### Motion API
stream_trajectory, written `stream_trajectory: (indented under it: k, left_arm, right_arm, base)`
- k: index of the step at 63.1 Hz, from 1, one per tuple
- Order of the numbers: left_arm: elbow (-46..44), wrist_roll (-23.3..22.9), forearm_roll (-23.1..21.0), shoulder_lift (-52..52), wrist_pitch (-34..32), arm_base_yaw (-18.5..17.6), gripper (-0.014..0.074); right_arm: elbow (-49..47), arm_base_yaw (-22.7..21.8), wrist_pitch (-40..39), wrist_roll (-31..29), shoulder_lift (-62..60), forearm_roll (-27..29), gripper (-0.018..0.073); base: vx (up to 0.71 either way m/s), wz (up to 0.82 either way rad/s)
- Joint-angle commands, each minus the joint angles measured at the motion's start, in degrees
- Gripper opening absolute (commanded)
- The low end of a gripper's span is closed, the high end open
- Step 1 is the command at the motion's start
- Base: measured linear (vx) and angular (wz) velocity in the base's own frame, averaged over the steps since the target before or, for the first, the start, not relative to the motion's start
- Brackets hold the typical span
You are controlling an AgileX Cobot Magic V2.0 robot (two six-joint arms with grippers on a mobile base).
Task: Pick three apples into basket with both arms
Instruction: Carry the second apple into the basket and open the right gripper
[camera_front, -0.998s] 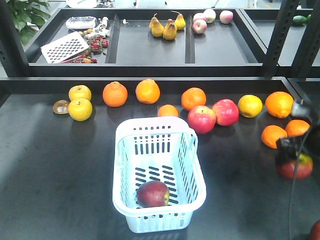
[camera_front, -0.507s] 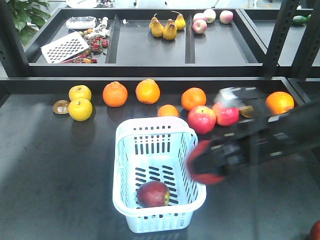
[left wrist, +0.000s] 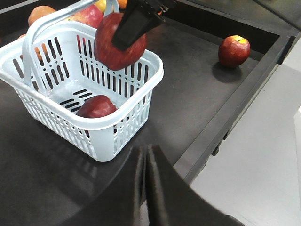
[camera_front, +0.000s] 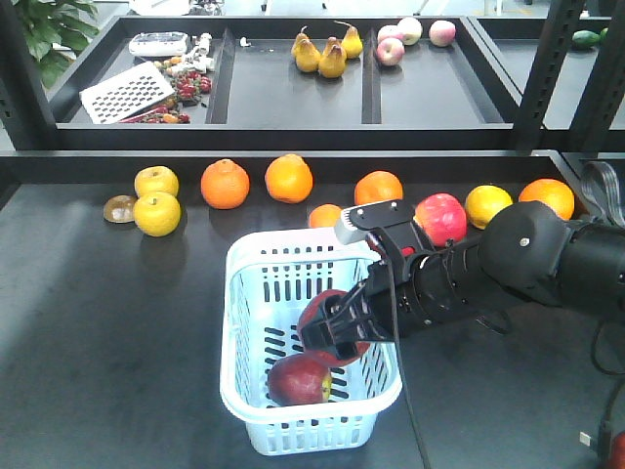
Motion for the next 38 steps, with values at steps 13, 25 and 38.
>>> stream_trajectory:
  k: [13,25,38]
  left_arm:
    - [-1.51,-0.44,-2.69,0.33,-2.75,-0.14,-0.0006]
    - [-1.51,-0.44,-2.69,0.33,-2.75,-0.14,-0.0006]
    - [-1.51,-0.44,-2.69,0.33,-2.75,-0.14,-0.0006]
  right_arm:
    - [-1.4,0.01,-2.25,0.09,-2.18,1.69,0.0669]
    - [-1.4,0.01,3.55,0.64,-5.12,0.32,0.0456]
    - [-1.4,-2.5,11.33,12.44,-13.12,-12.47,-0.0013]
  base:
    - [0.0,0.0]
    - [0.0,0.0]
    - [0.0,0.0]
